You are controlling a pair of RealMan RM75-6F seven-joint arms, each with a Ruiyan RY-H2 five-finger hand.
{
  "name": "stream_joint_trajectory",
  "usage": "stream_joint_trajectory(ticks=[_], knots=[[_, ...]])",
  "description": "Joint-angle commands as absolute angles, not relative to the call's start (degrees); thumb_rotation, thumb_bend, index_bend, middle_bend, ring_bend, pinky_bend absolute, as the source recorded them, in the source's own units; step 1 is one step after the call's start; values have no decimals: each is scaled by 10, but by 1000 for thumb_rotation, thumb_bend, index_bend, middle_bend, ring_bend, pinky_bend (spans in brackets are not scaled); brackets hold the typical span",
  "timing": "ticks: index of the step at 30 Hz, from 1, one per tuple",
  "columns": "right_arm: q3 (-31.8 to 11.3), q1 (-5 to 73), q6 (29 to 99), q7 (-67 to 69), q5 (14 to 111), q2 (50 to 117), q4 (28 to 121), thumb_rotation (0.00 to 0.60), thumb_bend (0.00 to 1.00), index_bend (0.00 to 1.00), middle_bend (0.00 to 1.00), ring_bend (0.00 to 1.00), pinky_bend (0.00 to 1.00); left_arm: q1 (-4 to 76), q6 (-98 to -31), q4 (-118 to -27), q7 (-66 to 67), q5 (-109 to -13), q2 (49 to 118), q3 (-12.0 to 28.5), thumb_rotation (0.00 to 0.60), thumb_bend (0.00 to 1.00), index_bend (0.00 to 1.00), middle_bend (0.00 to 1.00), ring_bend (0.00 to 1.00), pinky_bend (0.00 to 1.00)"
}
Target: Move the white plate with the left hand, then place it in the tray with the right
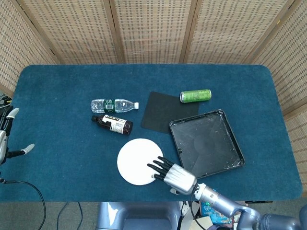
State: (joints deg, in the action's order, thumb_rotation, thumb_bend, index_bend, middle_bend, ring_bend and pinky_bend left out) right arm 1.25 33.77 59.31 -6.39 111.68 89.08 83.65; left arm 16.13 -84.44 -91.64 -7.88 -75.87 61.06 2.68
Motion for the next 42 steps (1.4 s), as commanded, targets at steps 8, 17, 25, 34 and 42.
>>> stream_joint_trajectory(ticks=[8, 17, 25, 34, 42], knots=[[7, 373, 592, -91, 1111, 975, 743, 600, 141, 301, 0, 0, 0, 159, -821, -906, -111, -782, 614, 35, 600, 0, 0, 0, 0, 0], [7, 399, 584, -116, 1103, 1009, 699, 600, 142, 306, 0, 0, 0, 154, -812, -899, -115, -786, 616, 44, 600, 0, 0, 0, 0, 0], [6, 410, 588, -129, 1090, 1028, 684, 600, 178, 311, 0, 0, 0, 151, -809, -896, -117, -790, 619, 51, 600, 0, 0, 0, 0, 0], [-3, 419, 594, -127, 1069, 1057, 654, 600, 276, 316, 0, 0, 0, 148, -805, -893, -120, -792, 620, 56, 600, 0, 0, 0, 0, 0], [-6, 427, 595, -123, 1050, 1077, 627, 600, 472, 328, 0, 0, 0, 146, -799, -891, -122, -794, 621, 60, 600, 0, 0, 0, 0, 0]])
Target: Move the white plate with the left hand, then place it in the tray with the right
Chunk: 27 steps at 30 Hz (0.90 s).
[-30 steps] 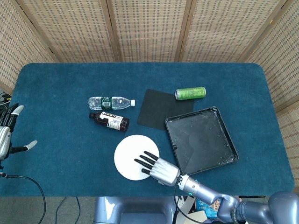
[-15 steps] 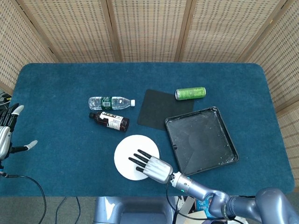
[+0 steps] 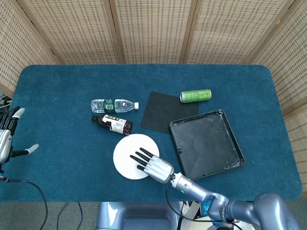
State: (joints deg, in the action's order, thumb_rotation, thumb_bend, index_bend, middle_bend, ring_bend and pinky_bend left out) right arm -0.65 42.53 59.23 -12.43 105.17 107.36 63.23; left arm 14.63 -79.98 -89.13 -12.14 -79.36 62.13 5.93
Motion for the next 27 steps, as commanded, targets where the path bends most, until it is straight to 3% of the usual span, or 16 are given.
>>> stream_joint_trajectory(ticks=[1, 3, 7, 14, 21, 27], knots=[[-6, 427, 598, -122, 1049, 1079, 623, 600, 496, 330, 0, 0, 0, 146, -799, -891, -121, -794, 622, 60, 600, 0, 0, 0, 0, 0], [-6, 428, 603, -119, 1046, 1084, 616, 600, 555, 341, 0, 0, 0, 145, -799, -891, -122, -795, 622, 61, 600, 0, 0, 0, 0, 0], [-3, 428, 617, -111, 1045, 1090, 605, 600, 566, 395, 0, 0, 0, 144, -797, -890, -122, -796, 622, 63, 600, 0, 0, 0, 0, 0], [2, 426, 661, -93, 1056, 1094, 589, 600, 566, 609, 33, 0, 0, 142, -796, -893, -126, -801, 621, 63, 600, 0, 0, 0, 0, 0], [16, 421, 712, -71, 1075, 1075, 591, 600, 567, 622, 54, 0, 0, 140, -795, -894, -130, -807, 621, 63, 600, 0, 0, 0, 0, 0], [17, 411, 795, -57, 1102, 1007, 635, 600, 567, 622, 67, 0, 0, 141, -791, -894, -127, -813, 623, 61, 600, 0, 0, 0, 0, 0]])
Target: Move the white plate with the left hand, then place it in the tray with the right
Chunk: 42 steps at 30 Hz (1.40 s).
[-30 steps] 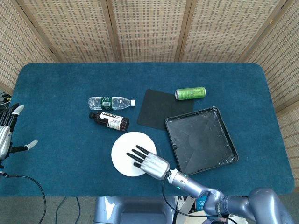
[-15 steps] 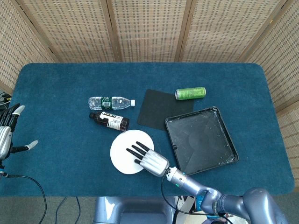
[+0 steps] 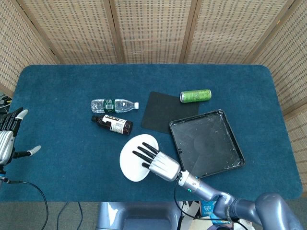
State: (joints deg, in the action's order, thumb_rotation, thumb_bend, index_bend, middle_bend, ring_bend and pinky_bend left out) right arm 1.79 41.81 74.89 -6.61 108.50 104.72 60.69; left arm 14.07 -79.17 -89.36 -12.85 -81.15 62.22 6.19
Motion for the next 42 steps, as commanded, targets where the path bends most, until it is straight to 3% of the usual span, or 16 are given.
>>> stream_joint_trajectory(ticks=[1, 9, 15, 22, 37, 40, 42], knots=[[17, 411, 805, -54, 1106, 990, 648, 600, 567, 622, 68, 0, 0, 141, -791, -894, -125, -813, 624, 62, 600, 0, 0, 0, 0, 0], [-13, 400, 858, -55, 1097, 878, 714, 600, 567, 623, 81, 0, 0, 139, -793, -899, -117, -820, 627, 60, 600, 0, 0, 0, 0, 0], [-28, 373, 871, -18, 1050, 830, 693, 600, 566, 626, 86, 0, 0, 138, -796, -904, -107, -826, 630, 58, 600, 0, 0, 0, 0, 0], [-29, 347, 858, 25, 1002, 827, 630, 600, 566, 626, 86, 0, 0, 136, -800, -909, -101, -831, 631, 57, 600, 0, 0, 0, 0, 0], [-37, 322, 818, 113, 937, 897, 481, 600, 563, 627, 86, 0, 0, 138, -795, -910, -89, -831, 636, 57, 600, 0, 0, 0, 0, 0], [-30, 315, 819, 129, 939, 897, 467, 600, 544, 543, 86, 0, 0, 138, -793, -908, -87, -828, 638, 58, 600, 0, 0, 0, 0, 0], [-8, 295, 813, 134, 944, 877, 469, 600, 471, 343, 70, 0, 0, 138, -790, -906, -85, -825, 639, 58, 600, 0, 0, 0, 0, 0]])
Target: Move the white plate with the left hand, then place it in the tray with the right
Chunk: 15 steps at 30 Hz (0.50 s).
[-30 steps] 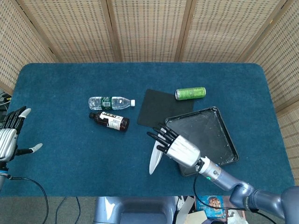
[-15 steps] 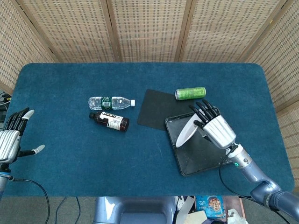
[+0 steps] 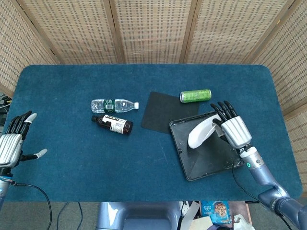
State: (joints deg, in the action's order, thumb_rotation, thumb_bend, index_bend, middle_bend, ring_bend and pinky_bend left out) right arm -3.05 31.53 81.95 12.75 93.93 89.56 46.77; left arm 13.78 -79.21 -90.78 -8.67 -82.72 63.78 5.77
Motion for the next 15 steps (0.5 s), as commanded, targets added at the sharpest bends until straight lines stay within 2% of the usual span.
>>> stream_joint_trajectory(ticks=[1, 3, 5, 10, 15], knots=[[-1, 291, 811, 133, 947, 865, 479, 600, 441, 275, 56, 0, 0, 138, -790, -906, -84, -824, 639, 58, 600, 0, 0, 0, 0, 0], [7, 284, 807, 123, 950, 846, 501, 600, 365, 102, 10, 0, 0, 138, -790, -906, -81, -824, 640, 59, 600, 0, 0, 0, 0, 0], [17, 277, 802, 101, 953, 825, 530, 600, 308, 22, 0, 0, 0, 138, -791, -907, -79, -824, 641, 59, 600, 0, 0, 0, 0, 0], [38, 266, 788, 60, 964, 789, 588, 600, 192, 0, 0, 0, 0, 137, -792, -909, -77, -825, 641, 59, 600, 0, 0, 0, 0, 0], [60, 250, 774, 1, 973, 752, 653, 600, 18, 0, 0, 0, 0, 136, -794, -911, -76, -828, 640, 58, 600, 0, 0, 0, 0, 0]])
